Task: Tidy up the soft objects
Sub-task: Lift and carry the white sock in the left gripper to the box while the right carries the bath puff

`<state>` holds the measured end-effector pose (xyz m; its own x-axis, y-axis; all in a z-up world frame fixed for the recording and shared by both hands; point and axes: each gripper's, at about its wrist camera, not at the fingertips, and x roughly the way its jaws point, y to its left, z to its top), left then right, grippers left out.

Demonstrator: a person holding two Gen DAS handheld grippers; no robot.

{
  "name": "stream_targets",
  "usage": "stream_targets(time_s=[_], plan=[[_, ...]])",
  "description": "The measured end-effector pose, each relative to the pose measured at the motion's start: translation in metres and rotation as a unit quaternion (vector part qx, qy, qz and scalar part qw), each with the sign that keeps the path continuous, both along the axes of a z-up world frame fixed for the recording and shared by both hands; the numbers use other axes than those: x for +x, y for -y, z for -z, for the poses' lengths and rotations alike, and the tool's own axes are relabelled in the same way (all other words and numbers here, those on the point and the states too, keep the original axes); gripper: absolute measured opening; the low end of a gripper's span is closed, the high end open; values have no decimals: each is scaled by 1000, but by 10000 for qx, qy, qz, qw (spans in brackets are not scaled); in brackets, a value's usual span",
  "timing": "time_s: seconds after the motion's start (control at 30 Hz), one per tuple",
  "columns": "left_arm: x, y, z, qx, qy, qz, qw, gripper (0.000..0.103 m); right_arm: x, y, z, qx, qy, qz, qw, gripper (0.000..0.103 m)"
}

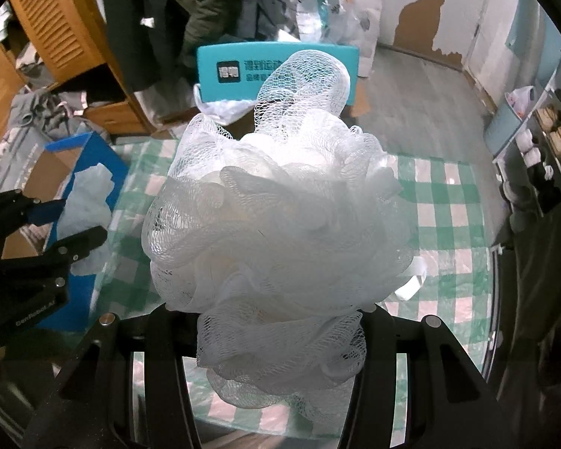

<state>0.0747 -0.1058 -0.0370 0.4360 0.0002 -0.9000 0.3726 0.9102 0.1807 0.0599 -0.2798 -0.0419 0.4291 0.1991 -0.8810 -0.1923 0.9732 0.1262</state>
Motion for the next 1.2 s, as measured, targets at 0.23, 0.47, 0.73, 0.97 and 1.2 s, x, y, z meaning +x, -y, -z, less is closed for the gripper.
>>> stream_targets(time_s=[0.23,0.47,0.73,0.97,1.2], plan=[[-16,-10,-18,45,314,9,9995,40,-8,-12,-21,137,245,-161,9995,48],[-30,-27,-34,10,519,-21,9987,40,-11,-29,-36,269,410,-363,9981,48],[-32,-53,-37,-41,554,-206,9982,40,-12,-56,-47,377,486,-608,9962,48],[-35,-86,-38,-134,551,-408,9976,40,-7,-86,-53,422,525,-844,9942,48],[-34,-128,-37,-237,522,-767,9954,40,-2,-121,-58,441,532,-1087,9917,48]])
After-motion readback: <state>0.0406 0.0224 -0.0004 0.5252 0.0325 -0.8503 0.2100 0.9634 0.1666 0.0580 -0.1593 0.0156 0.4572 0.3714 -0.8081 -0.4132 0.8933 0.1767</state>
